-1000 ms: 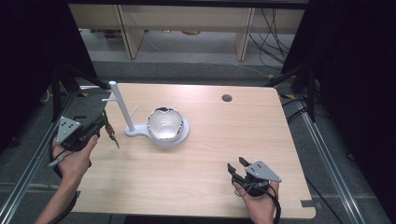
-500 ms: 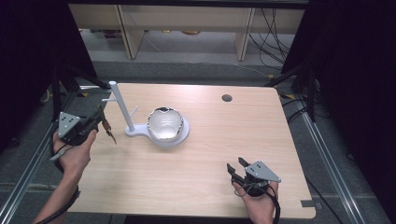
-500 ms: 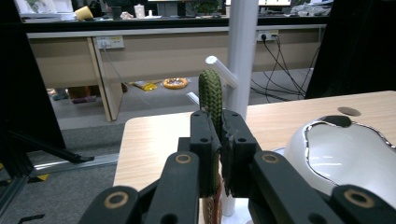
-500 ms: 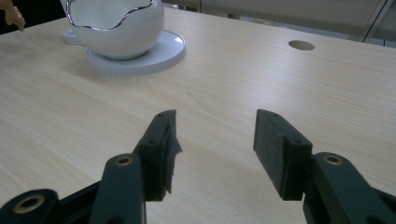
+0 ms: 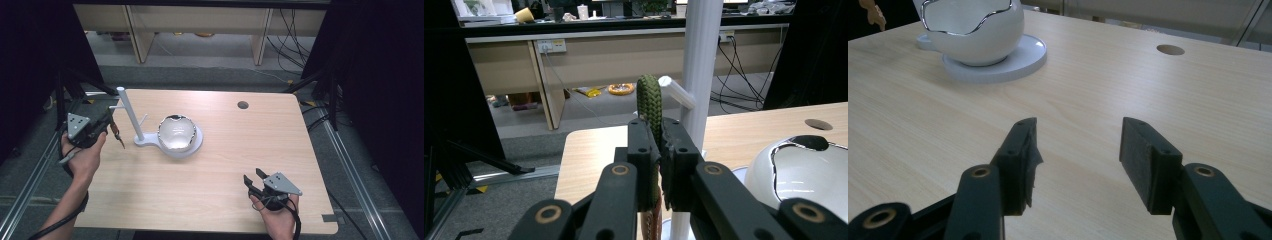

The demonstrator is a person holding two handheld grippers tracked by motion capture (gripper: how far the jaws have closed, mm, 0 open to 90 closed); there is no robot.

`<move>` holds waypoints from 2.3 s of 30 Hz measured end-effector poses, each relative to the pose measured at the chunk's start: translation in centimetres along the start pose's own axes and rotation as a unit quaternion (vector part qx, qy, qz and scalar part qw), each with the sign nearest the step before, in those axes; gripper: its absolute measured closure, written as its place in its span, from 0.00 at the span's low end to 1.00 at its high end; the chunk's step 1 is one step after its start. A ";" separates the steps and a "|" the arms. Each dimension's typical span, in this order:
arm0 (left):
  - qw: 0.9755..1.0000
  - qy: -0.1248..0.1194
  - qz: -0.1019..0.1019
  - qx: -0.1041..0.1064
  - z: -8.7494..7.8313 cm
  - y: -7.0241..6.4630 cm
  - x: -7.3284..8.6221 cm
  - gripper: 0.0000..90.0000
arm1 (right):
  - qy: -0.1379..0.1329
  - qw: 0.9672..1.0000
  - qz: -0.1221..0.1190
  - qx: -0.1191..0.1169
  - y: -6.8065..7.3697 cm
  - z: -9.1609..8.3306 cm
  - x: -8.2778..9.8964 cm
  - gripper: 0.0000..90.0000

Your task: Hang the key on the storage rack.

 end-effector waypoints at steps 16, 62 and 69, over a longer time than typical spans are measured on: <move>1.000 -0.002 0.007 -0.016 0.5 -1.2 -0.5 0.93 | 0.008 1.000 -0.002 0.000 -0.1 -0.1 0.0 0.56; 0.999 0.007 0.016 0.042 -1.6 -2.6 2.5 0.81 | 0.009 1.000 0.005 0.009 -0.6 -0.4 0.3 0.55; 0.999 0.006 0.010 0.047 -2.9 -2.5 3.7 0.77 | 0.010 1.000 0.006 0.011 -0.9 -0.4 0.5 0.55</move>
Point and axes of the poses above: each handheld gripper's, and its own axes: z roughly forward along the jaws, x roughly out of its underside, y roughly to its left, the point moved 3 cm from there along z, roughly forward along the jaws, and after that the axes turned 5 degrees about -x, right-handed, at the moved point
